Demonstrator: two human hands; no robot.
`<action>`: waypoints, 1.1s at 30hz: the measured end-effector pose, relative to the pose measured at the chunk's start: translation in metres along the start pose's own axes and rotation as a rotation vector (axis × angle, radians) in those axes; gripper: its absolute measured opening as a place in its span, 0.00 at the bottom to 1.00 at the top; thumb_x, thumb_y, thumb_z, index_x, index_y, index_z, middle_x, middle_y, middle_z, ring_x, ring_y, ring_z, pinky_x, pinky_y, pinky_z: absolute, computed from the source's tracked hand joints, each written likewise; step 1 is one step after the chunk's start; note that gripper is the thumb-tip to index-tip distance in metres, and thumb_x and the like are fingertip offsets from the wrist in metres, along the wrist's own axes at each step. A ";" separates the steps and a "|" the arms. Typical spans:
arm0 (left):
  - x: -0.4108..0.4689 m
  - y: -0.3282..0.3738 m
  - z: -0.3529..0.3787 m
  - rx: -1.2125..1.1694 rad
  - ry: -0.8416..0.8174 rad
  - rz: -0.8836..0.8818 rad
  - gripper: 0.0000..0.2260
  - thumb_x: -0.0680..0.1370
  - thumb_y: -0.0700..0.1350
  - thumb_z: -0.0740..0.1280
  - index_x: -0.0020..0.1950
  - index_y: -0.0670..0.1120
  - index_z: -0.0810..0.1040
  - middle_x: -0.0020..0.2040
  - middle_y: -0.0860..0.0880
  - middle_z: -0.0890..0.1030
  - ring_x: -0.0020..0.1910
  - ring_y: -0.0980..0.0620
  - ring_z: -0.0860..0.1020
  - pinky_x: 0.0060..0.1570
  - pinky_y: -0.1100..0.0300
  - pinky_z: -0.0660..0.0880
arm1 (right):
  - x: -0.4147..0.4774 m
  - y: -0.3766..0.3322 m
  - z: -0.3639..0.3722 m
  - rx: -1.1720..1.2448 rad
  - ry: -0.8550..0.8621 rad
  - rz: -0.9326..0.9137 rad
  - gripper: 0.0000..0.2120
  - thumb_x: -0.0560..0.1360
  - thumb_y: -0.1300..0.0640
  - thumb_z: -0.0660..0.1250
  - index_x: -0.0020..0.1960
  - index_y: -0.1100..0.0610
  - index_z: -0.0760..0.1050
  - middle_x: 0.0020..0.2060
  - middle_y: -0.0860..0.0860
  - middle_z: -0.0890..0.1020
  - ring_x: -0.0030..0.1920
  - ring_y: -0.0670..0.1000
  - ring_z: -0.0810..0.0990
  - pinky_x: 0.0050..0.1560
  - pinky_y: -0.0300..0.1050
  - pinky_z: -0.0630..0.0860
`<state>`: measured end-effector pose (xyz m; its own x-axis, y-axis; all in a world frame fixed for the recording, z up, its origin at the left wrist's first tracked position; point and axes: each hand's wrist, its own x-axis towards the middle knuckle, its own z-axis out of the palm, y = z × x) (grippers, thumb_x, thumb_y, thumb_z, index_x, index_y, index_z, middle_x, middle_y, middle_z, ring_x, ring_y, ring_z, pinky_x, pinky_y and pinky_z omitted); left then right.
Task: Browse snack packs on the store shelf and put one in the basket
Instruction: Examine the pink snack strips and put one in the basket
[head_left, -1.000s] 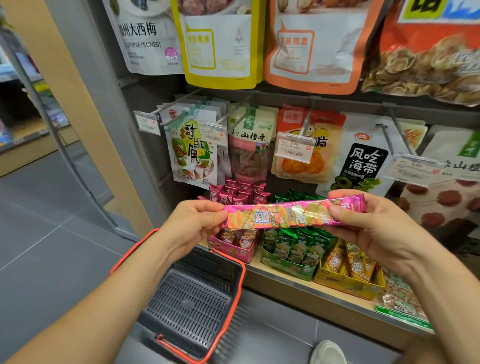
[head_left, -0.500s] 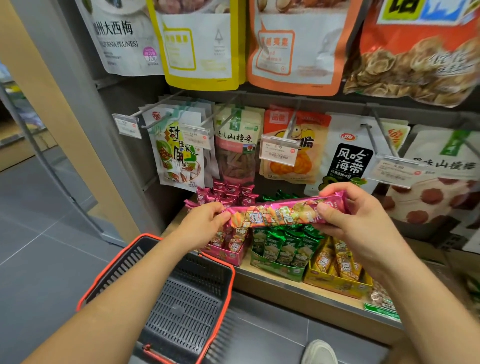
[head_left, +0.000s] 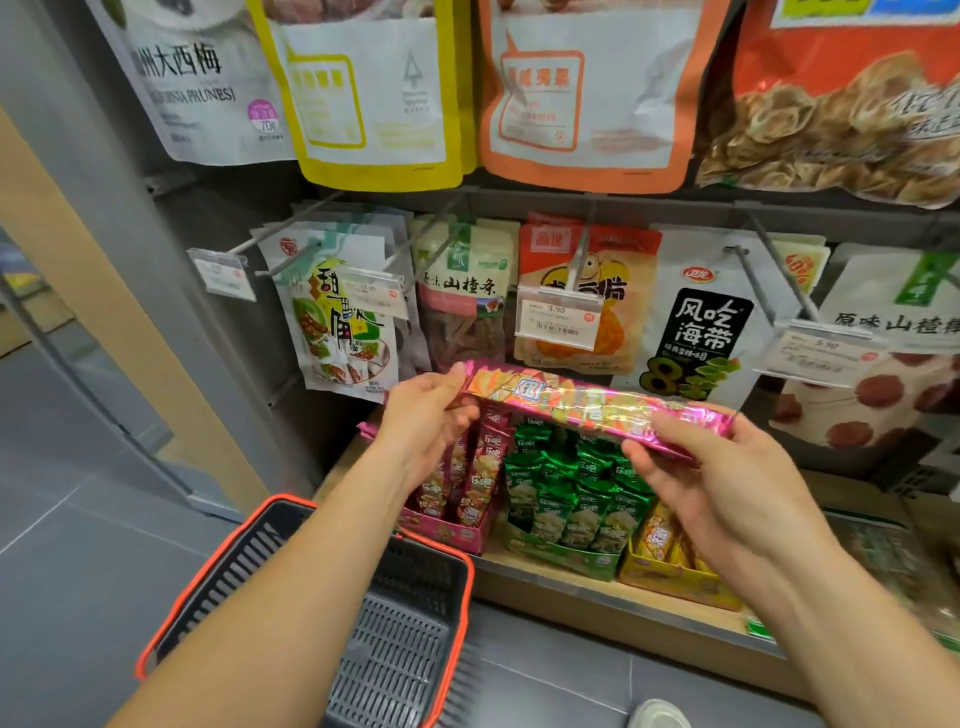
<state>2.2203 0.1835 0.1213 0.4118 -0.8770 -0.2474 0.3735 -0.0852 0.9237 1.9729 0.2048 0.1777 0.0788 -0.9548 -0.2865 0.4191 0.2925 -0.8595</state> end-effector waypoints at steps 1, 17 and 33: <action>0.004 -0.002 0.004 0.127 -0.001 0.038 0.09 0.78 0.45 0.68 0.46 0.39 0.78 0.34 0.45 0.82 0.28 0.56 0.78 0.26 0.68 0.74 | 0.002 0.000 0.000 -0.062 0.015 -0.060 0.07 0.75 0.64 0.69 0.52 0.60 0.75 0.49 0.58 0.83 0.41 0.49 0.86 0.37 0.37 0.80; 0.086 -0.054 0.020 2.057 -0.272 0.586 0.29 0.79 0.58 0.51 0.76 0.43 0.60 0.74 0.44 0.67 0.73 0.45 0.63 0.72 0.47 0.55 | 0.033 0.014 0.018 -0.732 0.092 -0.475 0.10 0.75 0.58 0.70 0.48 0.45 0.72 0.41 0.52 0.81 0.44 0.57 0.83 0.47 0.64 0.79; 0.067 -0.030 0.009 2.128 -0.514 0.541 0.20 0.77 0.53 0.58 0.61 0.43 0.78 0.63 0.41 0.74 0.66 0.41 0.67 0.74 0.47 0.51 | 0.040 0.022 0.019 -0.944 -0.104 -0.690 0.15 0.77 0.61 0.67 0.56 0.42 0.73 0.47 0.40 0.80 0.47 0.40 0.78 0.45 0.29 0.70</action>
<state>2.2291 0.1229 0.0797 -0.1774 -0.9644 -0.1962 -0.9591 0.2141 -0.1851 2.0021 0.1721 0.1552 0.1887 -0.9131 0.3613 -0.4318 -0.4076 -0.8046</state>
